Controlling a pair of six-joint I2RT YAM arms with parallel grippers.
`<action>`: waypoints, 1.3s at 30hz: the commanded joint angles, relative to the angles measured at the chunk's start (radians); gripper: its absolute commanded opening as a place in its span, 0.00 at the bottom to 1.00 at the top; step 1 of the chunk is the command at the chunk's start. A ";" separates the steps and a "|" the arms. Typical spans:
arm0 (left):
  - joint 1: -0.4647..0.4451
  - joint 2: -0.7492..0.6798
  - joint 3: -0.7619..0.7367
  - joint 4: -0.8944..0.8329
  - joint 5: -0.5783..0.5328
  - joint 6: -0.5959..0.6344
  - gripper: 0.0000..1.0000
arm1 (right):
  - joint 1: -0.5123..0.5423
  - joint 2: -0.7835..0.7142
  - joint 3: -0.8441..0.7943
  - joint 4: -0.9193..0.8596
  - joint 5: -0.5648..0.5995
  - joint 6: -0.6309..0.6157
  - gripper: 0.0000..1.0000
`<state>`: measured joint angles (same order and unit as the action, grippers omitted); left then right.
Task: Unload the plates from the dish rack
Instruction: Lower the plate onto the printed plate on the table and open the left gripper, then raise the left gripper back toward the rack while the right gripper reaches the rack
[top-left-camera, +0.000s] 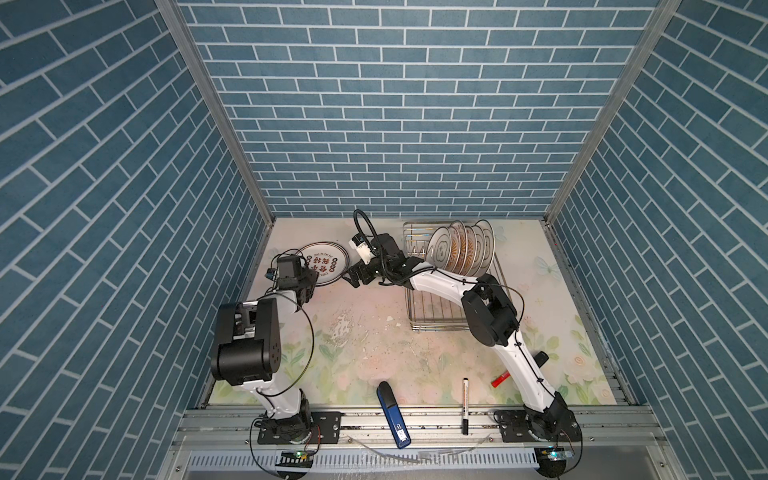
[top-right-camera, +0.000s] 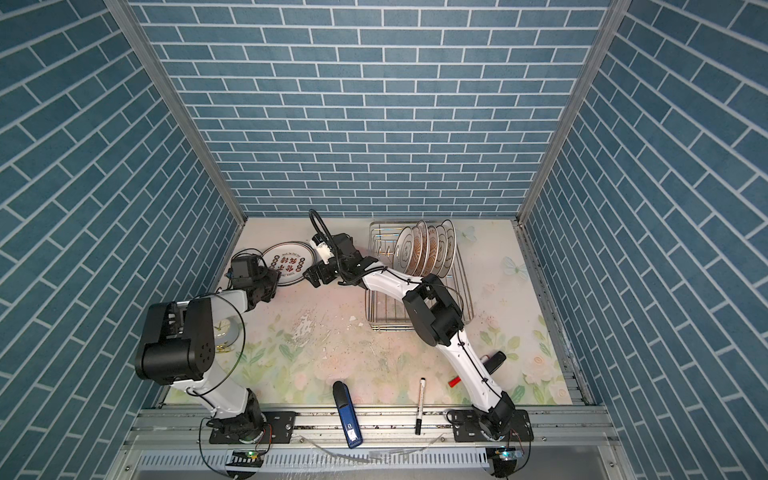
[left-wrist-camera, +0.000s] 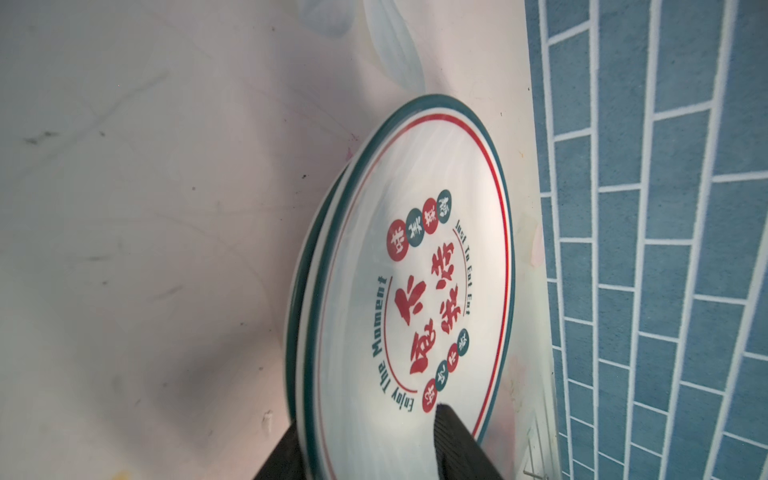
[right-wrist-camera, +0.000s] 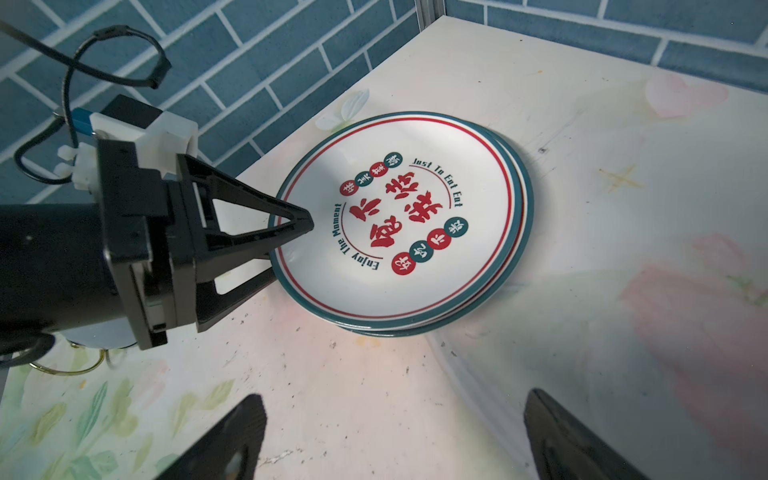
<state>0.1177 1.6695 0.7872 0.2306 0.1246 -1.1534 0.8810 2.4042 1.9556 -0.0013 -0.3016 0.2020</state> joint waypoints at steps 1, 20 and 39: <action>-0.002 -0.024 0.026 -0.063 -0.022 0.042 0.49 | 0.006 0.006 0.029 0.000 0.009 -0.012 0.98; -0.030 -0.086 0.014 -0.074 -0.067 0.069 0.49 | 0.006 -0.096 -0.111 0.082 0.021 -0.022 0.98; -0.215 -0.562 -0.117 -0.061 -0.196 0.263 1.00 | 0.006 -0.426 -0.389 0.136 0.146 -0.103 0.99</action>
<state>-0.0685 1.1671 0.6880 0.1658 -0.0521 -0.9668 0.8814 2.0647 1.6253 0.0750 -0.2050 0.1474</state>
